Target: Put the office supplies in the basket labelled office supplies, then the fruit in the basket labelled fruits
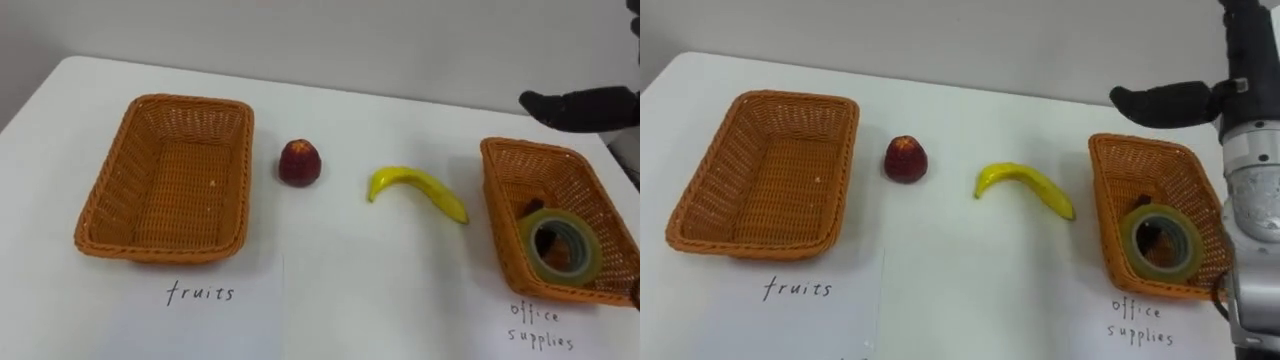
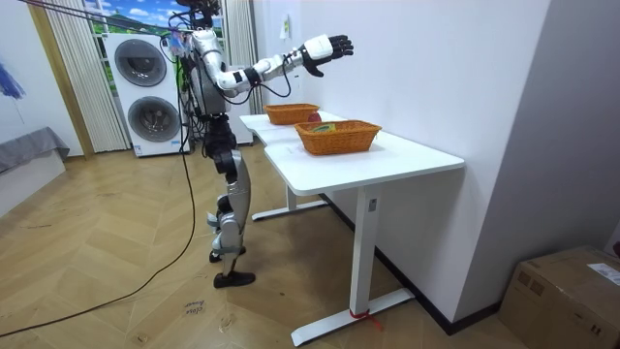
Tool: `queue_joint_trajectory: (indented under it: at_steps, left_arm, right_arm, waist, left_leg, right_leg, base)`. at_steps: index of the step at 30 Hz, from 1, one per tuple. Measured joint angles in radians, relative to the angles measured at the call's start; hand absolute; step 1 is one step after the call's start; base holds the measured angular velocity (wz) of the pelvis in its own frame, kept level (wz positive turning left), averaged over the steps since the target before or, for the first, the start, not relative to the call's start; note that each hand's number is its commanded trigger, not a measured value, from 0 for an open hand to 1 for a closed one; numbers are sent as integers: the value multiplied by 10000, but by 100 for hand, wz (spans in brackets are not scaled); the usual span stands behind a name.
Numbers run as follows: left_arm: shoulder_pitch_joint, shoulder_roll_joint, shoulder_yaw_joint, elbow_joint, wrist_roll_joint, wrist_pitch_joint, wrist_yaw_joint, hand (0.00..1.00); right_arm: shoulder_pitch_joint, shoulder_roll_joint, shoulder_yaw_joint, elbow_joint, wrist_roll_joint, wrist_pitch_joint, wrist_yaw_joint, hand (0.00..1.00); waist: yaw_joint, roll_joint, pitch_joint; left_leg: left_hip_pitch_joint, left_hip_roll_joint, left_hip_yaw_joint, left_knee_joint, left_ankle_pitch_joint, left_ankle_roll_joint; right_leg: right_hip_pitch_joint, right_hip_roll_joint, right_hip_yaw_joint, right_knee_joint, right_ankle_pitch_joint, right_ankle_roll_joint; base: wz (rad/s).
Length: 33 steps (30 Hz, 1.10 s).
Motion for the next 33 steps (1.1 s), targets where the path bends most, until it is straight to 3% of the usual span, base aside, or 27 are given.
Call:
queue_joint_trajectory:
  at_steps: [8, 12, 16, 22, 29, 33]
  left_arm:
    - [-12, 203, -122, -14, 1, 8, 10, 0]
    - [-15, 275, -137, 3, 4, 19, 38, 0]
    - [-34, 410, -348, -4, -13, 32, 33, 0]
    - [-57, 518, -357, -19, -16, 24, 33, 0]
    - [-103, 562, -342, -96, -17, 12, 28, 0]
    - [-220, 590, -369, -139, -43, 15, 16, 0]
  right_arm:
    - [-79, -7, 844, 302, 46, 0, 308, 0]
    - [-233, -41, 1259, 1015, 70, 46, 579, 0]
    - [-652, -40, 1866, 1968, 76, 49, 790, 0]
    - [-656, -41, 2221, 2312, 30, 40, 1193, 0]
    - [-662, -41, 2221, 2766, -165, -23, 1198, 0]
    - [-661, -41, 2223, 2914, -426, 34, 1365, 0]
  waist:
    - [387, -103, -27]
    - [551, -363, -73]
    - [711, -561, -9]
    - [802, -601, 1]
    - [815, -701, -38]
    - [785, -705, -19]
  left_leg:
    - [-249, -16, -80, 7, 28, 12]
    - [-466, -15, -122, 13, 37, 2]
    - [-524, -23, -232, 100, 38, 1]
    - [-697, -30, -445, 186, 38, 0]
    - [-751, -43, -466, 190, 43, -6]
    - [-832, -42, -469, 227, 41, -5]
  right_leg:
    - [-166, -41, -206, 15, 0, -1]
    - [-316, -46, -332, 11, 1, -1]
    - [-315, -57, -436, 2, 1, -1]
    - [-332, -84, -788, -29, 1, -1]
    - [-322, -80, -788, -169, 2, -3]
    - [-349, -78, -792, -172, 7, -7]
  base:
    - [5]
    - [4]
    - [7]
    - [13]
    - [1]
    - [0]
